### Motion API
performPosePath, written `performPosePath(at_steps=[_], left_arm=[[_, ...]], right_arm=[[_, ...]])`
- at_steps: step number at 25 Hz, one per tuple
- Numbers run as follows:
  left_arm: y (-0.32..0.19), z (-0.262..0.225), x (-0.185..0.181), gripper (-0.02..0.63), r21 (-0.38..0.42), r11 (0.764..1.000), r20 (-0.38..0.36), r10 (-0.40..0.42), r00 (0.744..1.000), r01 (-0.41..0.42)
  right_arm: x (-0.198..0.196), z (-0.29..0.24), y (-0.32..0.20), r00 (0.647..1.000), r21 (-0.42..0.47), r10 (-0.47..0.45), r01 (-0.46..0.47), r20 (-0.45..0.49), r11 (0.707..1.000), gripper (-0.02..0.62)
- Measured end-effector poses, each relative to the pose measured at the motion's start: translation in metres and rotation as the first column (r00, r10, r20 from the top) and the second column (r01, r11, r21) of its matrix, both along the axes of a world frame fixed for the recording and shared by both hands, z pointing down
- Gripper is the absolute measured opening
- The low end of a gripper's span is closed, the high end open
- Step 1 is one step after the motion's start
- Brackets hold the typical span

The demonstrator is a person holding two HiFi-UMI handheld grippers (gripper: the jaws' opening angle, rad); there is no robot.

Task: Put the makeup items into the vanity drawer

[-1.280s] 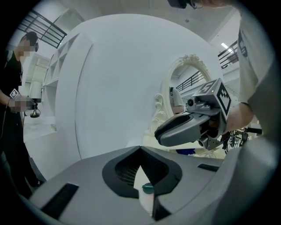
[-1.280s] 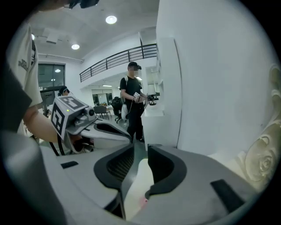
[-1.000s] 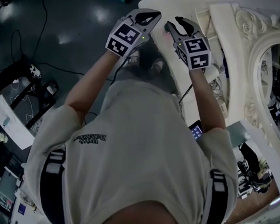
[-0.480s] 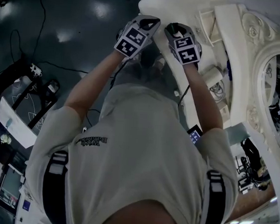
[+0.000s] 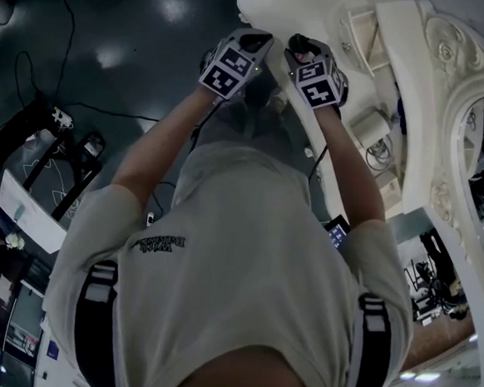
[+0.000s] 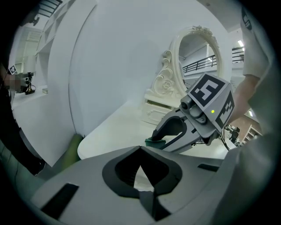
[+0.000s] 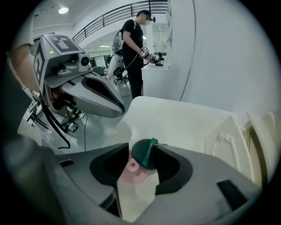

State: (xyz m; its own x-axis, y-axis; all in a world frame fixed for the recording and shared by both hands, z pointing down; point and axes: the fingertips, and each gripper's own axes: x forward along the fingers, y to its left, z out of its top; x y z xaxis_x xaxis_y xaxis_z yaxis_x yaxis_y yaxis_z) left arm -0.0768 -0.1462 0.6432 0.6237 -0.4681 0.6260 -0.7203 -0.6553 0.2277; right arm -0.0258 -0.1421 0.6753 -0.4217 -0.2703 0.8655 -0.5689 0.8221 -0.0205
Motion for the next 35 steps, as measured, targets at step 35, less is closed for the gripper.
performPosePath(at_steps=[35], left_arm=[[-0.018, -0.145, 0.009, 0.014, 0.26, 0.965, -0.069, -0.016, 0.997, 0.034]], right_arm=[[0.01, -0.197, -0.032, 0.933, 0.295, 0.102, -0.211, 0.346, 0.932, 0.028]])
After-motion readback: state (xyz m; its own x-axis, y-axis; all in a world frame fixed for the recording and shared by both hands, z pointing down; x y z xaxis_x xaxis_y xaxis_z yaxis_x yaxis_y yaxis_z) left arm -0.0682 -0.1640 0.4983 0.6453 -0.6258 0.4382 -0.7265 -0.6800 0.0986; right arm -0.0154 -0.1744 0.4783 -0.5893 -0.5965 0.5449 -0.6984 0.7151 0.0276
